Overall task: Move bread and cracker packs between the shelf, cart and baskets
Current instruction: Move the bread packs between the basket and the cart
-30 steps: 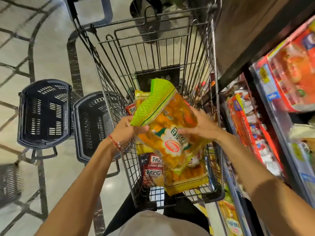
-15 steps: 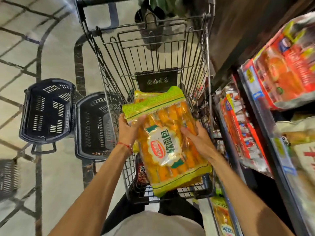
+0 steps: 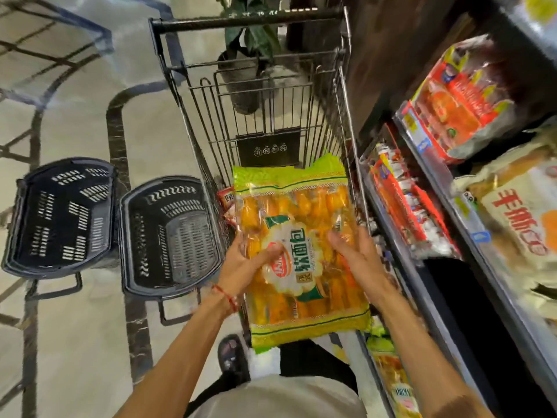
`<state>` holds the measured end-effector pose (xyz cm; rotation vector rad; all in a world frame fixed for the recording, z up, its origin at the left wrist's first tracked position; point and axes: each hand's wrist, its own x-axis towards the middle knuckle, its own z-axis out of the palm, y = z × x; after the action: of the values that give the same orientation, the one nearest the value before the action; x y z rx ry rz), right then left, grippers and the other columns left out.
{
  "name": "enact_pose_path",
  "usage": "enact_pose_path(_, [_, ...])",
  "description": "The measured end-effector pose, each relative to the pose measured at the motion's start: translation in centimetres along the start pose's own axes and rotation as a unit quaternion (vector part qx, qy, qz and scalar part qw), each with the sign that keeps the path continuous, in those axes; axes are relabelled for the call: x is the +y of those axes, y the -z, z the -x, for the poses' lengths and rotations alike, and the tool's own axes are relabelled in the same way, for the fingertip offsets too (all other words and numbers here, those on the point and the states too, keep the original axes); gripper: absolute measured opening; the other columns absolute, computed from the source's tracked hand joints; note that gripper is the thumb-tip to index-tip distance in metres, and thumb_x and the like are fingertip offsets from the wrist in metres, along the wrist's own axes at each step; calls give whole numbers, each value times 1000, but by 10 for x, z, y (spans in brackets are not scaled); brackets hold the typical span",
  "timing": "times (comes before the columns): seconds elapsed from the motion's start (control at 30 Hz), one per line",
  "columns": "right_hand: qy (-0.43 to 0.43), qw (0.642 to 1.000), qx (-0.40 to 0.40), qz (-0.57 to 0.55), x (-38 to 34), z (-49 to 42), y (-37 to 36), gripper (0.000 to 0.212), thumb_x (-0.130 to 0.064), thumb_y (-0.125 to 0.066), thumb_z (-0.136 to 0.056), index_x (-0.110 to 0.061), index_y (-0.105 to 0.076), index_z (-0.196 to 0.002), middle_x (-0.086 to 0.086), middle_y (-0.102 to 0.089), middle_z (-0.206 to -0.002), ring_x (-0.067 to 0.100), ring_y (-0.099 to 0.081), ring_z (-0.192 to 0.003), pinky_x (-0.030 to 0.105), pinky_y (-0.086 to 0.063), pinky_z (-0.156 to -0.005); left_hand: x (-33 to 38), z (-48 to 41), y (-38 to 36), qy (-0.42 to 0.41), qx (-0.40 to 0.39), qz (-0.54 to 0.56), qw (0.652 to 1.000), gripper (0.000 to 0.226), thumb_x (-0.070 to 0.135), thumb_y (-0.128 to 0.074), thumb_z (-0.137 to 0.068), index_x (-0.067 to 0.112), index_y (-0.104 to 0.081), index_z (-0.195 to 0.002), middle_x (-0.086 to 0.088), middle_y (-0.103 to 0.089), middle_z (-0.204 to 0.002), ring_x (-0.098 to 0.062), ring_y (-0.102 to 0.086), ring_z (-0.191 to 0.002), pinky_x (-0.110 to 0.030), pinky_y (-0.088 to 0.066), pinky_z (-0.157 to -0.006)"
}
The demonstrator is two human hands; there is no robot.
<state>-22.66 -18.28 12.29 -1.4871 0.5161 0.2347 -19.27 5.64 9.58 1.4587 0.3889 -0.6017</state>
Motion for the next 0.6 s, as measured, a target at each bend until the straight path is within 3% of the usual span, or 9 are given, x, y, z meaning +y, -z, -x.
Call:
enact_pose_path(0.07, [-4, 1000, 5, -15, 9, 21, -13, 88, -53, -72, -92, -31, -25, -162, -17, -37, -155, 3, -34, -141, 22, -35, -113, -1, 15, 17, -17, -21, 19, 999, 77, 42, -94, -57, 32, -59, -125, -4, -74, -119, -23, -72, -108, -43, -58, -93])
enact_pose_path(0.17, [-21, 1000, 14, -6, 20, 52, -35, 103, -73, -86, -66, -41, -40, -152, -12, -53, -153, 19, -51, -141, 53, -44, -116, 3, 41, 43, -30, -44, 59, 997, 61, 13, -87, -76, 18, -58, -130, -11, -75, -117, -28, -74, -102, -38, -62, -81])
enact_pose_path(0.2, [-19, 1000, 11, -11, 25, 60, -43, 104, -72, -89, -64, -41, -42, -151, -9, -56, -151, 21, -53, -139, 57, -44, -115, 4, 48, 51, -29, -41, 66, 997, 55, 10, -82, -79, 17, -59, -128, -11, -75, -115, -27, -75, -99, -35, -62, -76])
enact_pose_path(0.27, [-8, 1000, -4, -13, 26, 75, -62, 103, -66, -89, -68, -36, -42, -154, -11, -56, -150, 16, -53, -139, 53, -40, -119, 3, 61, 68, -27, -33, 68, 997, 49, 15, -80, -77, 21, -62, -122, -10, -76, -112, -25, -76, -95, -35, -62, -74])
enact_pose_path(0.33, [-8, 1000, -29, -11, 26, 85, -81, 108, -65, -85, -72, -35, -30, -160, -18, -40, -157, 9, -38, -146, 43, -29, -123, 3, 74, 84, -21, -24, 72, 997, 51, 22, -82, -71, 28, -62, -118, -6, -76, -113, -27, -75, -99, -44, -60, -83])
enact_pose_path(0.4, [-11, 999, -37, 29, 23, 88, -98, 122, -73, -81, -71, -38, -12, -165, -22, -15, -164, 6, -19, -152, 45, -20, -126, 2, 81, 100, -16, -10, 78, 997, 53, 23, -82, -70, 27, -62, -119, -7, -76, -114, -30, -74, -102, -51, -58, -90])
enact_pose_path(0.47, [-13, 997, -62, 41, 23, 84, -114, 120, -75, -80, -70, -39, -14, -164, -19, -12, -167, 8, -23, -152, 49, -23, -126, 1, 85, 118, -18, 10, 81, 996, 59, 24, -82, -70, 22, -61, -124, -9, -76, -115, -32, -74, -103, -54, -57, -92])
enact_pose_path(0.57, [-12, 996, -88, 18, 25, 73, -134, 95, -59, -85, -76, -38, -36, -154, -7, -55, -152, 12, -59, -132, 49, -50, -111, -3, 91, 138, -8, 37, 76, 996, 71, 29, -83, -67, 18, -56, -132, -12, -74, -119, -29, -75, -100, -51, -59, -89])
enact_pose_path(0.6, [-16, 995, -94, 24, 25, 69, -144, 95, -59, -87, -74, -38, -39, -153, -7, -61, -145, 15, -63, -128, 49, -53, -107, -5, 94, 146, -8, 62, 77, 995, 75, 30, -84, -66, 18, -53, -134, -12, -73, -120, -28, -75, -99, -47, -61, -85])
